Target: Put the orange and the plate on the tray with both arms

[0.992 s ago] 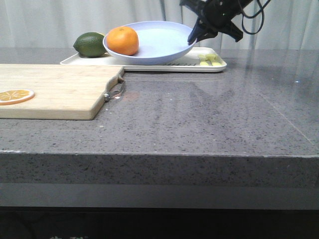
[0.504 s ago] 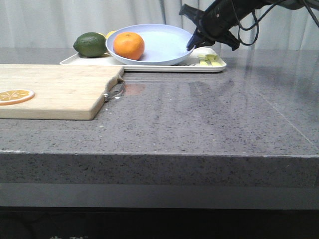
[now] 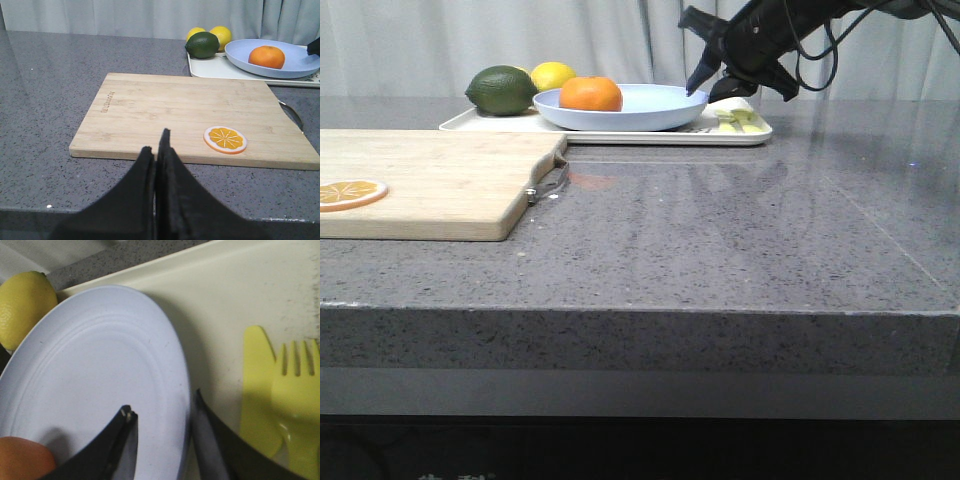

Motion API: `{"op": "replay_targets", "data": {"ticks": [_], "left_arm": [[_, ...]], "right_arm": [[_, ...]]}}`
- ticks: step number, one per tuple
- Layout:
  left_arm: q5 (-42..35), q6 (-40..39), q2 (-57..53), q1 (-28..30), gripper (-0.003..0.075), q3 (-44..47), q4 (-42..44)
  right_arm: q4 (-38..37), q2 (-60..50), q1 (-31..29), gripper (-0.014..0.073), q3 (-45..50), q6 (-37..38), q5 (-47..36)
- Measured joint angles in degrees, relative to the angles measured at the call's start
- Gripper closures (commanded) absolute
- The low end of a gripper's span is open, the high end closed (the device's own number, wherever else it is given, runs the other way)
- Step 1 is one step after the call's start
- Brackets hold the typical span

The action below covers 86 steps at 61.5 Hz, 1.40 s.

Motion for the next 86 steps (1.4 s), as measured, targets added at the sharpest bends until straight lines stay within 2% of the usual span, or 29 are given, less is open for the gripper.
{"op": "replay_targets", "data": {"ticks": [7,10,19,26,46,63,77,86], "left_arm": [[0.0,0.0,0.0,0.0,0.0738,0.0,0.0],[0.0,0.0,0.0,0.0,0.0738,0.0,0.0],[0.0,0.0,0.0,0.0,0.0738,0.0,0.0],[0.0,0.0,0.0,0.0,0.0738,0.0,0.0],[0.0,0.0,0.0,0.0,0.0738,0.0,0.0],[0.0,0.0,0.0,0.0,0.0738,0.0,0.0],[0.0,0.0,0.0,0.0,0.0738,0.0,0.0],[0.0,0.0,0.0,0.0,0.0738,0.0,0.0]], "right_arm": [[-0.1,-1.3,-0.5,0.0285,-2.0,-0.7,3.2],[-0.6,-2.6,-0.9,0.0319,-3.3,-1.0,5.4],[-3.1,-7.4,-1.6,0.0545,-5.5,-1.3,14.8],[-5.5,-9.4,-1.7,0.0653,-5.7,-1.4,21.1],[-11.8,-13.0,-1.6,0.0654,-5.7,-1.9,23.3],[-18.3,-23.4,0.2,0.0654,-4.5,-4.4,23.3],[-20.4,-34.6,3.1,0.0654,7.1,-7.4,23.3],[-25.3,-42.4,3.6,0.0654,20.3,-8.5,23.3]]}}
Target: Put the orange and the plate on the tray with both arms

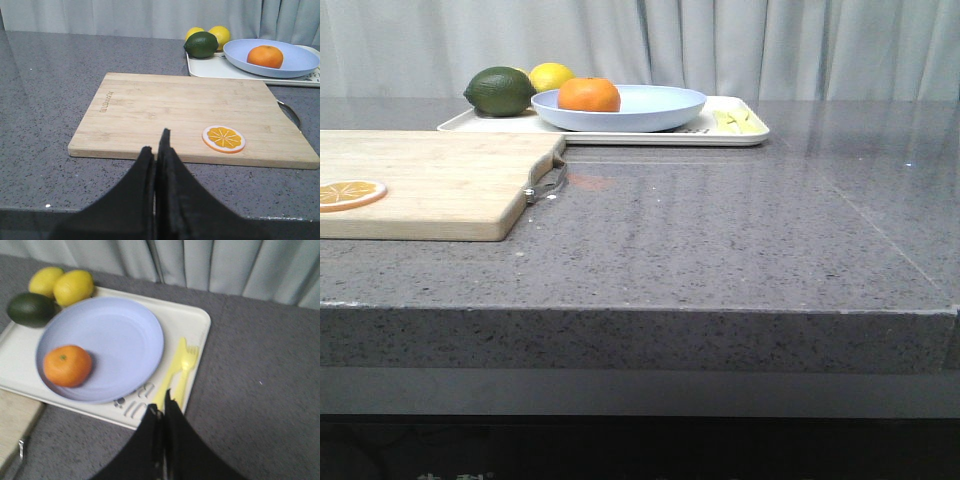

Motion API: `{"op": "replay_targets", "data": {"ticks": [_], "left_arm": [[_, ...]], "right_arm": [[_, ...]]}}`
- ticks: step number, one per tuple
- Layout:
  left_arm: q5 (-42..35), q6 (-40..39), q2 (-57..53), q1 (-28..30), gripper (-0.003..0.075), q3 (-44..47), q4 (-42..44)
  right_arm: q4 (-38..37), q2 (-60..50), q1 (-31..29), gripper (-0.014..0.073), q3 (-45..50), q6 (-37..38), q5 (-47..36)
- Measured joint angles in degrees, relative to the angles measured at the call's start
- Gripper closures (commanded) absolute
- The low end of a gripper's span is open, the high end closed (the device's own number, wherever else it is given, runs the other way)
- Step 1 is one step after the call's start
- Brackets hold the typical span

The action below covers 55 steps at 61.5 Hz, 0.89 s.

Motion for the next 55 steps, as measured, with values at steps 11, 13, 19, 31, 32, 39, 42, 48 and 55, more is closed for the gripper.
{"op": "replay_targets", "data": {"ticks": [11,13,19,31,32,39,42,48,55], "left_arm": [[0.0,0.0,0.0,0.0,0.0738,0.0,0.0],[0.0,0.0,0.0,0.0,0.0738,0.0,0.0],[0.0,0.0,0.0,0.0,0.0738,0.0,0.0],[0.0,0.0,0.0,0.0,0.0738,0.0,0.0],[0.0,0.0,0.0,0.0,0.0738,0.0,0.0],[0.0,0.0,0.0,0.0,0.0738,0.0,0.0],[0.0,0.0,0.0,0.0,0.0738,0.0,0.0],[0.0,0.0,0.0,0.0,0.0738,0.0,0.0],[0.0,0.0,0.0,0.0,0.0738,0.0,0.0]], "right_arm": [[-3.8,-11.3,0.0,0.0654,19.8,-0.3,0.0],[-4.0,-13.7,0.0,0.0654,23.9,-0.3,0.0],[-4.3,-19.5,0.0,0.0654,34.7,-0.4,0.0],[-4.3,-31.2,0.0,0.0654,53.8,-0.4,-1.4],[-4.3,-32.2,0.0,0.0654,55.3,-0.4,-2.0],[-4.3,-41.2,0.0,0.0654,67.6,-0.7,-9.7],[-4.3,-45.1,0.0,0.0654,73.3,-0.9,-13.9],[-4.3,-52.7,0.0,0.0654,82.5,-1.4,-20.6],[-4.4,-60.7,0.0,0.0654,93.6,-1.6,-28.6]]}}
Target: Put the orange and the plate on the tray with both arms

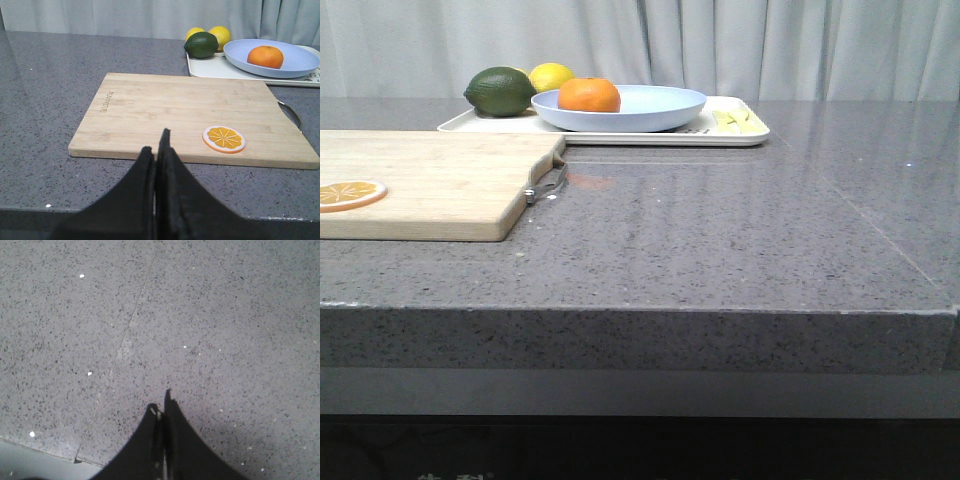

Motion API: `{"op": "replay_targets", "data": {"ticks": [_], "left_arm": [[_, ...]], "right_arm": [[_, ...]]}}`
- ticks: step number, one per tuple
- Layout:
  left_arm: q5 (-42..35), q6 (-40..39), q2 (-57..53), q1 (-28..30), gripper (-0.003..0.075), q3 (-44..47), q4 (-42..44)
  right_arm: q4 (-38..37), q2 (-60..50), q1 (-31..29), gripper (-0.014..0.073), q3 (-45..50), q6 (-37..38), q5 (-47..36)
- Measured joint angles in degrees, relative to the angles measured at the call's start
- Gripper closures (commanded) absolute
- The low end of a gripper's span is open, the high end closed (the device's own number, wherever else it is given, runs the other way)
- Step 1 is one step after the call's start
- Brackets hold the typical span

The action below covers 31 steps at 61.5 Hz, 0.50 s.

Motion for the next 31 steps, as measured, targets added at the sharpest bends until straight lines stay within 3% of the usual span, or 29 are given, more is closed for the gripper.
{"op": "replay_targets", "data": {"ticks": [19,31], "left_arm": [[0.0,0.0,0.0,0.0,0.0738,0.0,0.0],[0.0,0.0,0.0,0.0,0.0738,0.0,0.0]], "right_arm": [[-0.1,-21.1,0.0,0.0654,22.7,-0.1,-21.7],[-0.2,-29.5,0.0,0.0654,28.2,-0.1,-28.3]]}}
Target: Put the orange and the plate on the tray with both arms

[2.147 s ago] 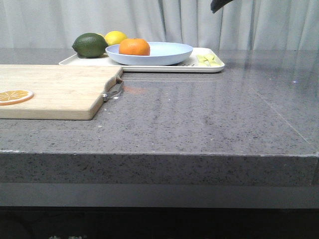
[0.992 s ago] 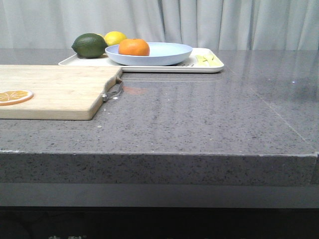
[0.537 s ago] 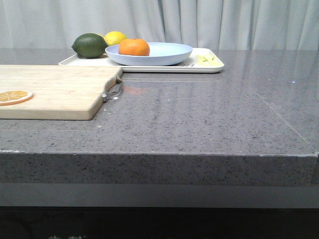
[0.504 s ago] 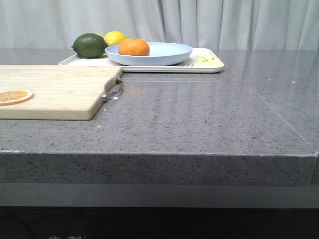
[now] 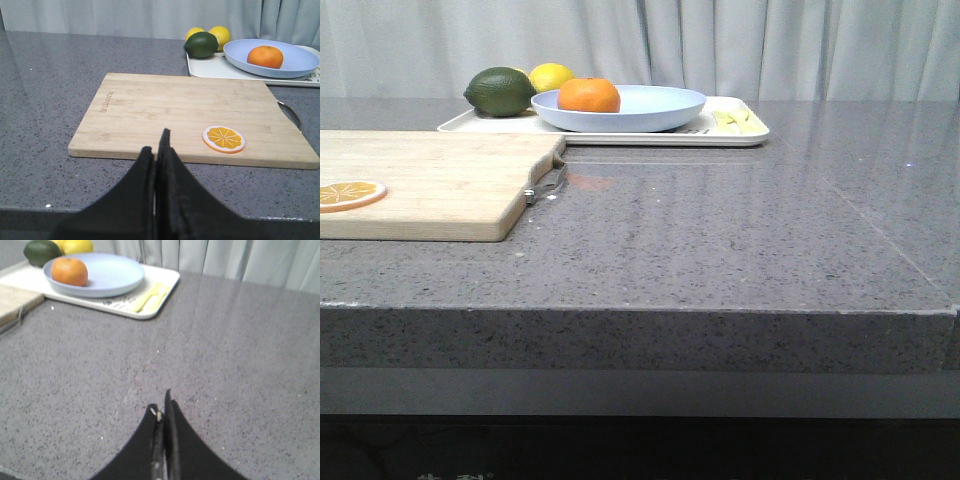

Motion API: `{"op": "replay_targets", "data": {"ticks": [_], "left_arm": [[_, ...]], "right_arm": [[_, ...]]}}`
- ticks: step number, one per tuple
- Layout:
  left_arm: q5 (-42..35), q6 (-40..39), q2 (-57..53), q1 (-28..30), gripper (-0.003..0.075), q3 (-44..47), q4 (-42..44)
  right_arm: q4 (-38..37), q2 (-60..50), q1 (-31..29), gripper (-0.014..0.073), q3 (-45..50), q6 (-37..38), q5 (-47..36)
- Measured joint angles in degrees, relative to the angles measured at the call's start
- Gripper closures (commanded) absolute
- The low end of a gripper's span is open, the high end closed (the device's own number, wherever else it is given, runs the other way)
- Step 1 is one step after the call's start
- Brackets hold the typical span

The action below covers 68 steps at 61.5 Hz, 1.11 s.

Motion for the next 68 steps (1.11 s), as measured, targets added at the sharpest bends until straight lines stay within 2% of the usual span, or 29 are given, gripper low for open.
{"op": "replay_targets", "data": {"ticks": [18,68], "left_arm": [[0.0,0.0,0.0,0.0,0.0738,0.0,0.0],[0.0,0.0,0.0,0.0,0.0738,0.0,0.0]], "right_arm": [[-0.1,-1.0,0.0,0.0654,0.2,0.0,-2.3],[-0.1,-1.0,0.0,0.0654,0.2,0.0,-2.3]]}}
